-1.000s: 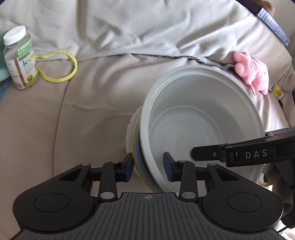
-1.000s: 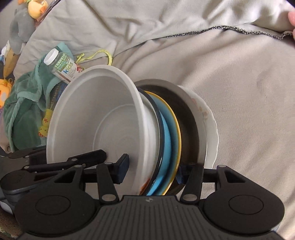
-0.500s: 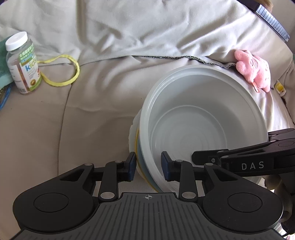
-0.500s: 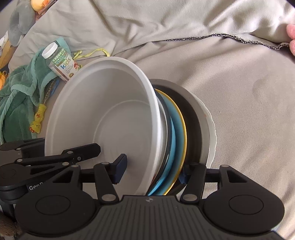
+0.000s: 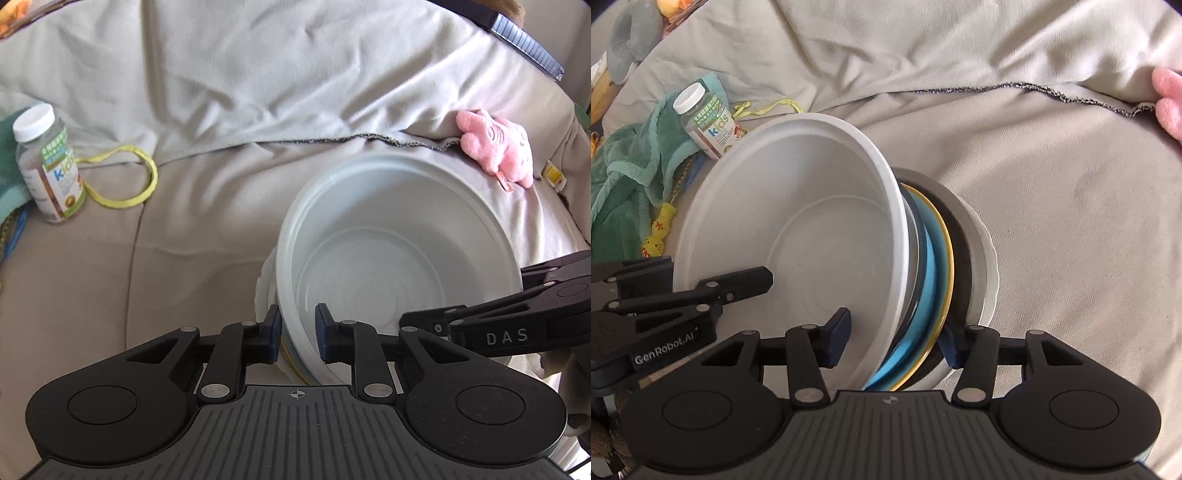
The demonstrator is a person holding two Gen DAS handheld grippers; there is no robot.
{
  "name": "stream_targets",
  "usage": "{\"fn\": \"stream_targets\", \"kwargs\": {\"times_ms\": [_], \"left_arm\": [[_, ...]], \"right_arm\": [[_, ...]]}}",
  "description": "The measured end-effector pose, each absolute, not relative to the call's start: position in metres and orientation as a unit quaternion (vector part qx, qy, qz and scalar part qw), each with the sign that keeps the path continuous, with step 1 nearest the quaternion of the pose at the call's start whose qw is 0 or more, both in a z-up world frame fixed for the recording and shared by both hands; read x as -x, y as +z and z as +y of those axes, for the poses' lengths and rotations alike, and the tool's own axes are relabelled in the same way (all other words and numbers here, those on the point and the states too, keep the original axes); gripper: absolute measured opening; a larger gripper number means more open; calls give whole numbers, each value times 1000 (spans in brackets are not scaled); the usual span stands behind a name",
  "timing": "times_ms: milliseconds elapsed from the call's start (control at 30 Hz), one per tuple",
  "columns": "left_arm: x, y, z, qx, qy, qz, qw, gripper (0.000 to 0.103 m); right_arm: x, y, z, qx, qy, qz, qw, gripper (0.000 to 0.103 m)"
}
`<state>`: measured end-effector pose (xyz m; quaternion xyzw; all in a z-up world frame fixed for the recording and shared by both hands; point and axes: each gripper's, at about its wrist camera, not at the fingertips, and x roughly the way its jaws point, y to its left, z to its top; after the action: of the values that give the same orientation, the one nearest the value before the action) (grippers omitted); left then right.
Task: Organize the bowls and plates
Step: 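Lower the bowl stack into the steel bowl and open the right gripper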
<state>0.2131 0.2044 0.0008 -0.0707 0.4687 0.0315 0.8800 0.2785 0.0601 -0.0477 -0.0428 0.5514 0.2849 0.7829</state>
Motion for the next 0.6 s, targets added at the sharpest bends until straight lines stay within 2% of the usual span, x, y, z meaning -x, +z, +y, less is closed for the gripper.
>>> {"fn": "stream_targets", "kwargs": {"times_ms": [233,600], "left_arm": [[-210,17,205,55,40,444,893,22],[-204,29,219,83,55,413,905,23]], "right_arm": [[-274,-37,52,36,285,539,792,51],[-275,1,46,73,253,441,858,51]]}}
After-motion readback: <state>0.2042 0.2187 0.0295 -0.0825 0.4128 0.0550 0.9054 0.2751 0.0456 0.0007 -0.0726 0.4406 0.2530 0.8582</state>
